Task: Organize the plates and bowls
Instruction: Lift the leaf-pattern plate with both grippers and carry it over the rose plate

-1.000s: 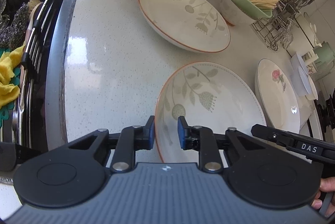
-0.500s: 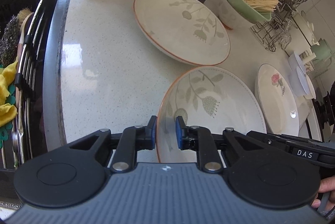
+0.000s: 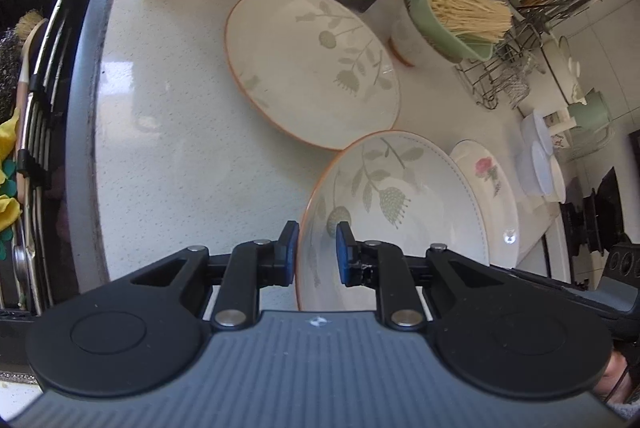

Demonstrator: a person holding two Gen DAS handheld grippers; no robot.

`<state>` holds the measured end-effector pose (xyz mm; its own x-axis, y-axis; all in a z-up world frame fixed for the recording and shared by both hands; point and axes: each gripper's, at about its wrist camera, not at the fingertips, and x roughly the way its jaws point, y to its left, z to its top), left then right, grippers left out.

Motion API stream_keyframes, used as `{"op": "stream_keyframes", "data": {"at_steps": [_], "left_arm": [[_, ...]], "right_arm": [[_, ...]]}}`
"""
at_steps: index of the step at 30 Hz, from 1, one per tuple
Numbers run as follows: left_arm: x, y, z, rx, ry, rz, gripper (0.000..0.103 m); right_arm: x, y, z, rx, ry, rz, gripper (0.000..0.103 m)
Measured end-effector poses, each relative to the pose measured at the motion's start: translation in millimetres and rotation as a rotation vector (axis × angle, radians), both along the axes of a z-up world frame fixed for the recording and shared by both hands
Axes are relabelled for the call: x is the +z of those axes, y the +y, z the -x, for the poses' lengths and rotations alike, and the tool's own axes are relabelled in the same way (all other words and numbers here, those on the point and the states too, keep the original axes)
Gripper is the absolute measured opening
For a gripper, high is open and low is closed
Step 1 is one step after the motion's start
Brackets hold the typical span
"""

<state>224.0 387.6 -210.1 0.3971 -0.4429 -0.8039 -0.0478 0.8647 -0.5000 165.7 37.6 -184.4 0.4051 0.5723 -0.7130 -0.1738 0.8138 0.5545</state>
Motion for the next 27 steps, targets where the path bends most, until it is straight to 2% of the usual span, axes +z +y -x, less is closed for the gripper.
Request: {"op": "stream_keyframes", "data": {"at_steps": [6,14,18,22,27], "left_arm": [[12.1,-18.8,-10.3,-0.05,-0.013,-0.008,0.021],[11.4,-52.3,-19.6,-0.066,0.004,0.029,0.022],[9.3,-75.8,-24.1,-0.069,0.021,0.009,0.022],[4.6,-94.6,-33.2,-0.066,0.036,0.027,0.022],[5.8,-124.3,-41.2,-0.068,0.018,0.006,0.022]], "right_arm": [[11.3,-12.8,-4.1,-0.033,-0.025,0.019,0.018],[11.8,-47.5,-10.3,-0.072,-0.037,0.001,0.018],[11.2,-65.3,-18.5,-0.072,-0.037,0.004,0.018],[6.3,-85.1,-24.3,-0.074,-0.022,0.004,0.018],[1.7,-108.9,-29.6,-0.057,0.019,0.02,0.018]]}}
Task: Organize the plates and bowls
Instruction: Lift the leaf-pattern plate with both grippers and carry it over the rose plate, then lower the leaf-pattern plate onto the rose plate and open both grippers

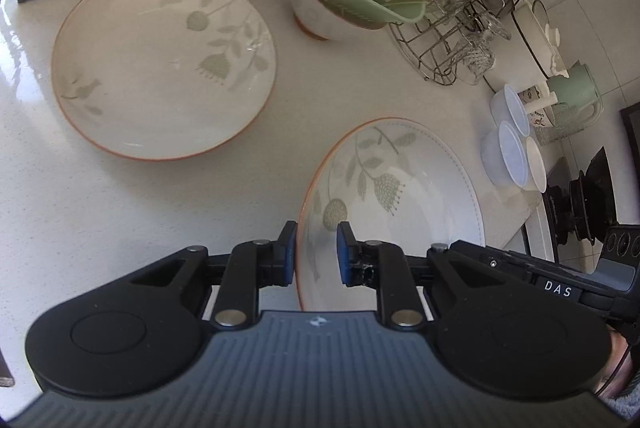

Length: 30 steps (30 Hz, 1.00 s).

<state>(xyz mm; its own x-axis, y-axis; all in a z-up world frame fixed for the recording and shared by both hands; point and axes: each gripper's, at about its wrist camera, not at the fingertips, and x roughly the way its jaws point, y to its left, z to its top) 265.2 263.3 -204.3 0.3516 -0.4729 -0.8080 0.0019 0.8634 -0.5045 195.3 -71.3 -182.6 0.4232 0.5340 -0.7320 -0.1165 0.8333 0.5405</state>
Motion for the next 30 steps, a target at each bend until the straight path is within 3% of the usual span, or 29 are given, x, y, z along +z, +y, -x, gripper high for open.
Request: {"op": "stream_keyframes", "data": {"at_steps": [6,17,30], "left_arm": [[-6.4,-25.8,-6.9,0.007,0.01,0.001,0.022],[-21.2,-70.7,-33.5,-0.017,0.008,-0.101,0.022],[-28.5,-94.0,-34.0,-0.008,0.082,-0.187,0.027]], "right_arm": [[-4.9,-23.3,-5.3,0.0,0.011,0.013,0.018],[-12.4,-51.3,-32.9,0.091,-0.01,0.07,0.018],[-25.1,-61.9,-42.1,0.138,0.031,0.069,0.018]]}}
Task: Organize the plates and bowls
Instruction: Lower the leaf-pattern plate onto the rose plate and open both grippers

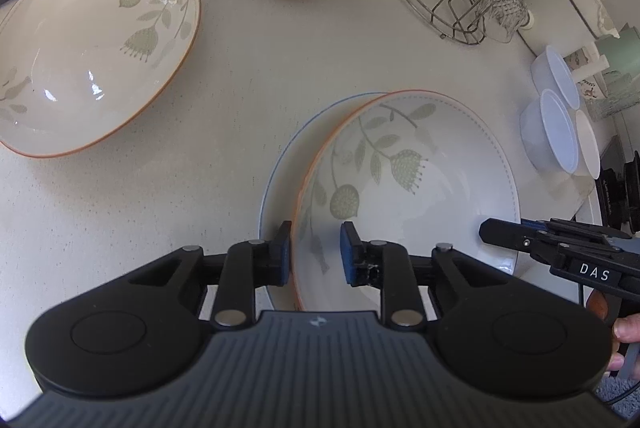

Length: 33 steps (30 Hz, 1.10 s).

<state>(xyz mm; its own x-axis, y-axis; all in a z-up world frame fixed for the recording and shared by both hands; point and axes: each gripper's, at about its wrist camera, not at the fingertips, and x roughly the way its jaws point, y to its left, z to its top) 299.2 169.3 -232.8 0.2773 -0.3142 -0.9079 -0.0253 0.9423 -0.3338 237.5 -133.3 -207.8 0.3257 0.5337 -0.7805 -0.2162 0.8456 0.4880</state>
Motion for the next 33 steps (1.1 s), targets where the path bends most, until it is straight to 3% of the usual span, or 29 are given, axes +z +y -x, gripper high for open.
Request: {"op": "stream_keyframes", "data": {"at_steps": [7,13,18,23,33], "left_arm": [[0.2,-13.0,-4.4,-0.021,0.025,-0.053,0.033],[-1.8,-15.2,-13.5,-0.001,0.042,-0.055,0.035],[-0.2,-22.8,-21.1,0.008,0.063,-0.08,0.047],[0.0,-23.1,-26.6,0.057,0.1,-0.055,0.057],[3.1,-9.5,-27.1,0.117,0.163,0.002,0.062]], "right_arm": [[-0.9,-0.5,0.2,-0.01,0.007,0.007,0.018],[-0.8,-1.8,-0.6,-0.012,0.007,0.002,0.018],[-1.1,-2.7,-4.7,-0.024,0.016,-0.003,0.018],[-2.0,0.0,-6.4,-0.031,0.021,0.004,0.018],[-7.3,3.8,-12.1,-0.03,0.054,0.006,0.017]]}}
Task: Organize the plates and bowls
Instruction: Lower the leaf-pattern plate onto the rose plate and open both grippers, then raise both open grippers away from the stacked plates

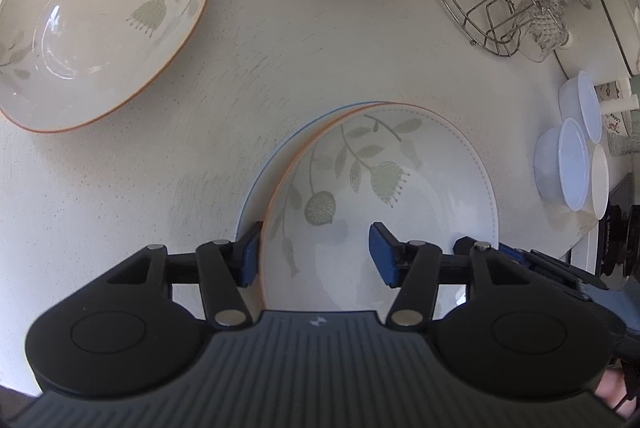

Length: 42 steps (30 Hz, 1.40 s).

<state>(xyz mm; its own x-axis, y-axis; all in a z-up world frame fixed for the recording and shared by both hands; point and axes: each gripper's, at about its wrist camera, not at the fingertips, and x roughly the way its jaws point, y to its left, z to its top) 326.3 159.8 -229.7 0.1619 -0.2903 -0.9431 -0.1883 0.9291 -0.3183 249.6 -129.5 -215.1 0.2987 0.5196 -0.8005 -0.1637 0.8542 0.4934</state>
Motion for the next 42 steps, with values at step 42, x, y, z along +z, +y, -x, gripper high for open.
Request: {"op": "stream_keyframes", "data": {"at_steps": [42], "left_arm": [[70.9,14.9,46.0,0.102,-0.206,-0.047,0.069]], "right_arm": [[47.3,-7.0,20.3,-0.056,-0.246,0.038,0.017]]}}
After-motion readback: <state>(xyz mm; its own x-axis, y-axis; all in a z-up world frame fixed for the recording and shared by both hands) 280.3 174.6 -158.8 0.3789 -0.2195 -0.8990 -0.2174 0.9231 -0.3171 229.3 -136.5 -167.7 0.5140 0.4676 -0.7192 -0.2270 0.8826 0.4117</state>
